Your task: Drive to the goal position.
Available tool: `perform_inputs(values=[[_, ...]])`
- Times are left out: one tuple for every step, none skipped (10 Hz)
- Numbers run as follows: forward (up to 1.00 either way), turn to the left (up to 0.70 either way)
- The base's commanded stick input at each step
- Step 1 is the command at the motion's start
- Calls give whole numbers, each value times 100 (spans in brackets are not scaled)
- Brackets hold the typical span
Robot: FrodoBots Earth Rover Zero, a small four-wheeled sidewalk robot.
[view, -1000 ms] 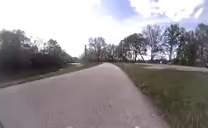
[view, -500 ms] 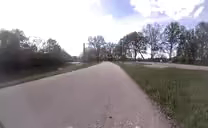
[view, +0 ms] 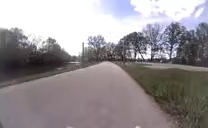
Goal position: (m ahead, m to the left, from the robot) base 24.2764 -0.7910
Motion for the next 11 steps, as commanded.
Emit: perform_inputs(values=[[100,0],[100,0],[100,0],[100,0],[100,0],[100,0],[100,0],[100,0],[100,0],[100,0],[100,0]])
